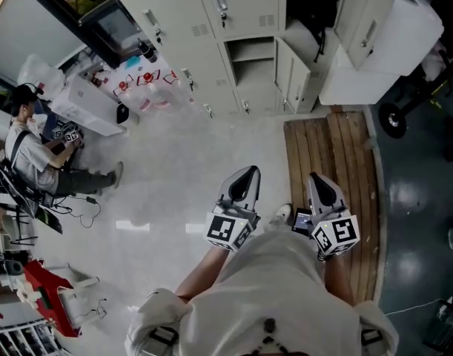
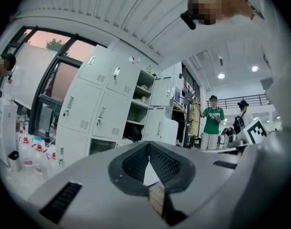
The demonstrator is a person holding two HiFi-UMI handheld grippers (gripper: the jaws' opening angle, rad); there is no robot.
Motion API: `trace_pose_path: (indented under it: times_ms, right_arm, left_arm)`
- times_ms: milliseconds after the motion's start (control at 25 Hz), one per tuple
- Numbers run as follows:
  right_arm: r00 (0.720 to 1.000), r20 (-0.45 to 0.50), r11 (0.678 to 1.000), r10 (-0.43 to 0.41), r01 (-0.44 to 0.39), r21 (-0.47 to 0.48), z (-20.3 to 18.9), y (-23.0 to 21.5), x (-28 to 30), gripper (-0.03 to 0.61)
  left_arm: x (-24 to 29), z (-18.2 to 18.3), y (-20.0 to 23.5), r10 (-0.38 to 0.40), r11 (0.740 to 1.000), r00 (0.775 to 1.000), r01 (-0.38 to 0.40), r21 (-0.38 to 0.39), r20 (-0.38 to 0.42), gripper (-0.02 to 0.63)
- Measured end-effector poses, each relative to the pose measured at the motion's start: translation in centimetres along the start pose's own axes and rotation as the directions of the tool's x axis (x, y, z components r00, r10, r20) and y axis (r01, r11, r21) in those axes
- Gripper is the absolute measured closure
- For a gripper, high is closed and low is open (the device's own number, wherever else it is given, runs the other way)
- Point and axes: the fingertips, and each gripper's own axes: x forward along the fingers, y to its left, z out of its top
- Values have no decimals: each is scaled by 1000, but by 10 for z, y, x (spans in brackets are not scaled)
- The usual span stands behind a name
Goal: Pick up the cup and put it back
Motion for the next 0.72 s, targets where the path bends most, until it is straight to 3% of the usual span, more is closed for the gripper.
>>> trace_pose_path:
  times_ms: [80, 240, 480, 720]
  right_arm:
    - [1000, 8, 1000, -4, 4, -2, 8, -24, 7, 552]
    - [1000, 20, 1000, -15, 15, -7, 22, -63, 18, 552]
    - [999, 16, 999, -36, 35, 28, 22, -97, 38, 552]
    - [997, -2, 996, -80, 80, 41, 21, -131, 70, 552]
  left_arm:
    - [23, 1, -2, 2, 1000, 1000, -2, -25, 6, 604]
    - [64, 2, -6, 6, 1000, 1000, -6, -5, 11, 604]
    - [113, 6, -5, -29, 999, 1000, 29, 45, -7, 604]
    - [171, -11, 14, -56, 998, 997, 57, 32, -47, 604]
